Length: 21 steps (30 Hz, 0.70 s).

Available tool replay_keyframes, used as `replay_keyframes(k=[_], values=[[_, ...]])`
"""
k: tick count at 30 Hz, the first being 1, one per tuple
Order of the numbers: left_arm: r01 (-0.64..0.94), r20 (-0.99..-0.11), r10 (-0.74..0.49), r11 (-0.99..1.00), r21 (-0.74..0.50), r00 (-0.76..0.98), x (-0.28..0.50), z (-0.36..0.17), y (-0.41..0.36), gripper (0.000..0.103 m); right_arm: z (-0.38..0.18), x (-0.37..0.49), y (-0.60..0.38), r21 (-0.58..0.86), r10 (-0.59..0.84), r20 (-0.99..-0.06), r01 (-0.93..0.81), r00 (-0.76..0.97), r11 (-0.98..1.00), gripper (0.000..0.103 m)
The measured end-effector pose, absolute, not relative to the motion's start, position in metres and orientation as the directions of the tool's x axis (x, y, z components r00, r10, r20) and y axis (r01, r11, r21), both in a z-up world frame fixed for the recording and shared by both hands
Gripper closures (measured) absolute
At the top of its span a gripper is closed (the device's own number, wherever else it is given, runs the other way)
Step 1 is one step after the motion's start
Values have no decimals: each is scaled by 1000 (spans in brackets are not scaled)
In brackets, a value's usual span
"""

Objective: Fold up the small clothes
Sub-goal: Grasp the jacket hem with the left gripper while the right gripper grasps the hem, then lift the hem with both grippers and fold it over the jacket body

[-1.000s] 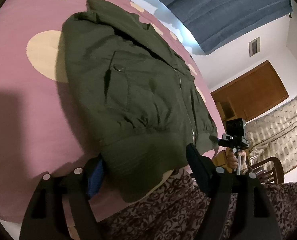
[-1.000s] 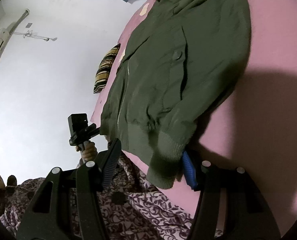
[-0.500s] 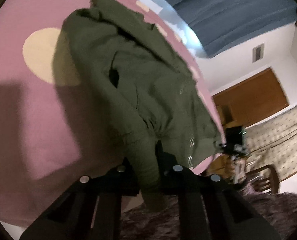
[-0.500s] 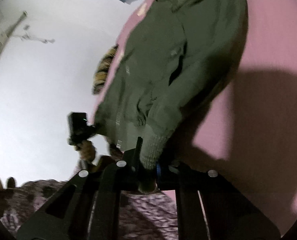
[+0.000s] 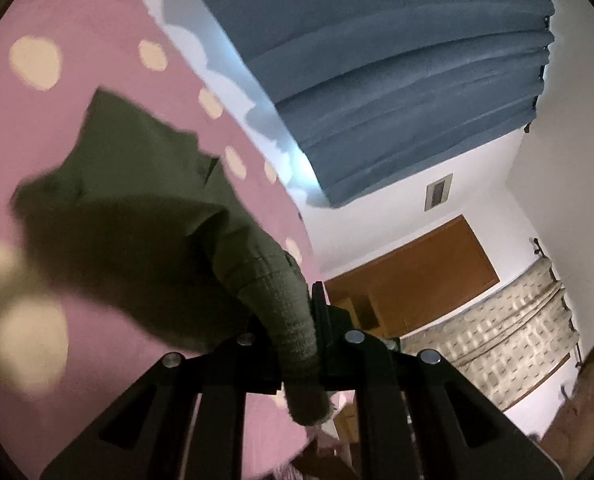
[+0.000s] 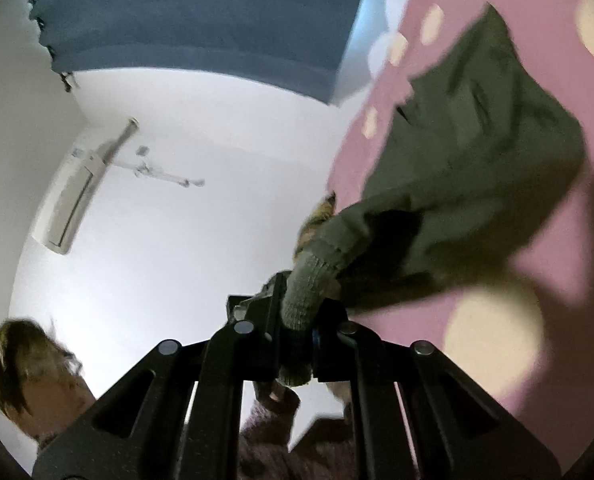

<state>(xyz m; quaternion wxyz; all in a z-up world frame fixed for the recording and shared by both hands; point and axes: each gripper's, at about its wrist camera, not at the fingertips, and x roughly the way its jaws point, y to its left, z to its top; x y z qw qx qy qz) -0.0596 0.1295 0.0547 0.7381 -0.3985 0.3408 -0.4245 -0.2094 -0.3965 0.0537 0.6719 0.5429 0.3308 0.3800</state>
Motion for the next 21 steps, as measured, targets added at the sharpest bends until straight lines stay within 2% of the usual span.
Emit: replay_keyframes(k=[4,6,9,15,18,21], values=[[332,-176,-888,333,-883,424,2,57,115,91,49,-144,-400,987,848,-15,-128,530,97,93],[313,-216,-874,372,-874,436,36,52,106,91,38,-113,-403,991,839,-25,-96,544,92,93],[239,-290,-848,423,-874,444,85,31,94,91,14,-69,-404,995,822,-69,-18,566,95,93],[69,-455,-802,517,-853,387,147,-35,82,90,-56,-22,-415,974,787,-218,186,577,133,93],[47,-454,-813,503,-863,365,156,-46,84,86,-74,-16,-418,975,789,-189,209,584,79,90],[104,-462,-816,523,-846,348,149,-34,84,82,-69,-18,-422,981,804,-166,181,570,74,80]])
